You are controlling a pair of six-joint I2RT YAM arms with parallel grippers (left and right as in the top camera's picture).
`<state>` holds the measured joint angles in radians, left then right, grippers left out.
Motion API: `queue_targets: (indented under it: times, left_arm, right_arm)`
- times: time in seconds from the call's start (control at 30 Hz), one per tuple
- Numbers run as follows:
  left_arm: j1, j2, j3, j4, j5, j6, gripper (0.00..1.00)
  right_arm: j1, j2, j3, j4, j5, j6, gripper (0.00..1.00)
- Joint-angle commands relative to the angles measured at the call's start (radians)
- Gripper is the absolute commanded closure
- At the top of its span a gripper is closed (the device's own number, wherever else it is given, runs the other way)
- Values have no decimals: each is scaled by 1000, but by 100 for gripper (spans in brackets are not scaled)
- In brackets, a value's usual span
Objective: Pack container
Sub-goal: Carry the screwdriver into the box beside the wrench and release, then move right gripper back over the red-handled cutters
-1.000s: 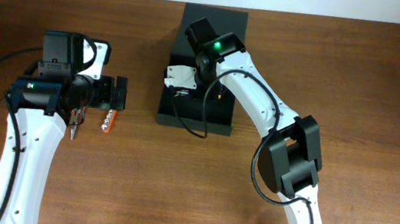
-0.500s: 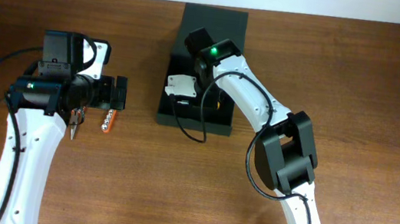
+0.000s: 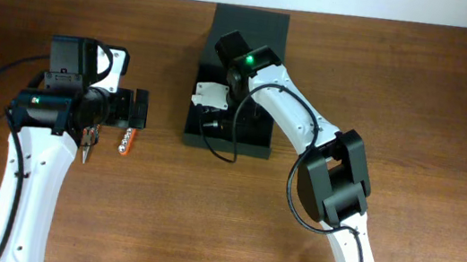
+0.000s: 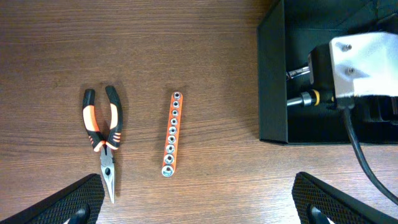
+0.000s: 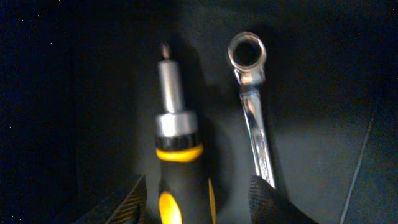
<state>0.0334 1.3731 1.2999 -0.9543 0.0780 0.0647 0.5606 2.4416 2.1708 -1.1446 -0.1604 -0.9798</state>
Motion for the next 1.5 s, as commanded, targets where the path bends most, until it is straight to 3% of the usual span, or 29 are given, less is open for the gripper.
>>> queue_targets:
  times: [0.0, 0.1, 0.23, 0.33, 0.4, 0.5, 0.57, 0.73, 0.9, 1.03, 1.23, 1.47]
  left_arm:
    - [4, 7, 12, 3, 4, 20, 1]
    - [4, 7, 12, 3, 4, 20, 1]
    - [4, 7, 12, 3, 4, 20, 1]
    - [4, 7, 12, 3, 4, 20, 1]
    - [4, 7, 12, 3, 4, 20, 1]
    - [4, 7, 12, 3, 4, 20, 1]
    - [4, 7, 12, 3, 4, 20, 1]
    - [4, 7, 12, 3, 4, 20, 1]
    - [4, 7, 12, 3, 4, 20, 1]
    - [4, 7, 12, 19, 4, 20, 1]
    - [4, 7, 12, 43, 4, 20, 1]
    - [4, 7, 12, 42, 4, 20, 1]
  right_arm:
    - [-6, -17, 95, -47, 52, 145, 55]
    - [-6, -46, 209, -127, 84, 265, 65]
    - [-19, -87, 429, -269, 98, 427, 66]
    - [-50, -110, 594, -359, 99, 523, 57]
    - [-92, -125, 683, -396, 98, 603, 57]
    - [-176, -130, 756, -431, 97, 703, 56]
    - [-253, -129, 756, -447, 90, 781, 47]
    - [-426, -96, 644, -484, 78, 906, 45]
    - [-507, -82, 407, -469, 6, 913, 44]
    - [-501, -82, 212, -393, 7, 903, 44]
    - [-454, -82, -26, -253, 7, 754, 44]
    - [-410, -82, -209, -126, 18, 695, 44]
